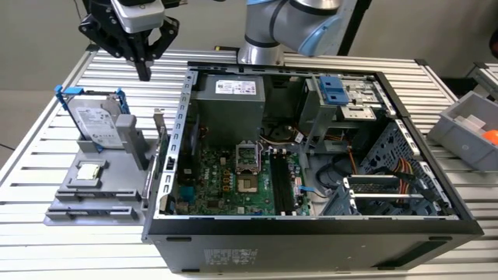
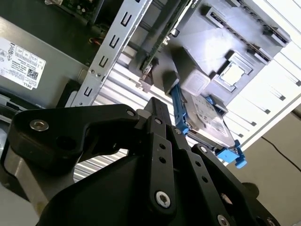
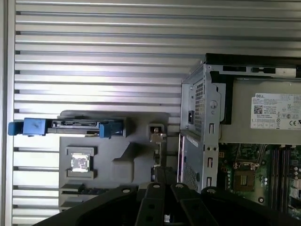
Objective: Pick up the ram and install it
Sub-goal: 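Reach for the ram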
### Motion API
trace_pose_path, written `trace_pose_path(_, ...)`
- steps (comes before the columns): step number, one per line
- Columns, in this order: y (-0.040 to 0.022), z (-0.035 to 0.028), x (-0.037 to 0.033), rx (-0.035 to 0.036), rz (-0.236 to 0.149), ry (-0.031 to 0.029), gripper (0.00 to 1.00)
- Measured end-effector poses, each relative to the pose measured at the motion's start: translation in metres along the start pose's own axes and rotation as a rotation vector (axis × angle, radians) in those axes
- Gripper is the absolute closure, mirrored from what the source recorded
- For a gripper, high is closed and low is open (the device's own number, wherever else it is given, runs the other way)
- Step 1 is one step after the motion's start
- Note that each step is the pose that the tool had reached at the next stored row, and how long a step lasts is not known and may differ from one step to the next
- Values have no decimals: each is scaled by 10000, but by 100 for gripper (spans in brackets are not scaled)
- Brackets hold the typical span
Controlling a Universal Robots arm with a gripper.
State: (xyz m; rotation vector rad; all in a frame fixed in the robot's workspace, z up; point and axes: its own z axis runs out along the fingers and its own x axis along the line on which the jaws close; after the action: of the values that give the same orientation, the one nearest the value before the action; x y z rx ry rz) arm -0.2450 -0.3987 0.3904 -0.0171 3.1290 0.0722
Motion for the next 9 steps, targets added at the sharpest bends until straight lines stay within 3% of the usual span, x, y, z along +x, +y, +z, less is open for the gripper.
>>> trace_pose_path(9, 1, 0, 118, 0, -6, -6, 100)
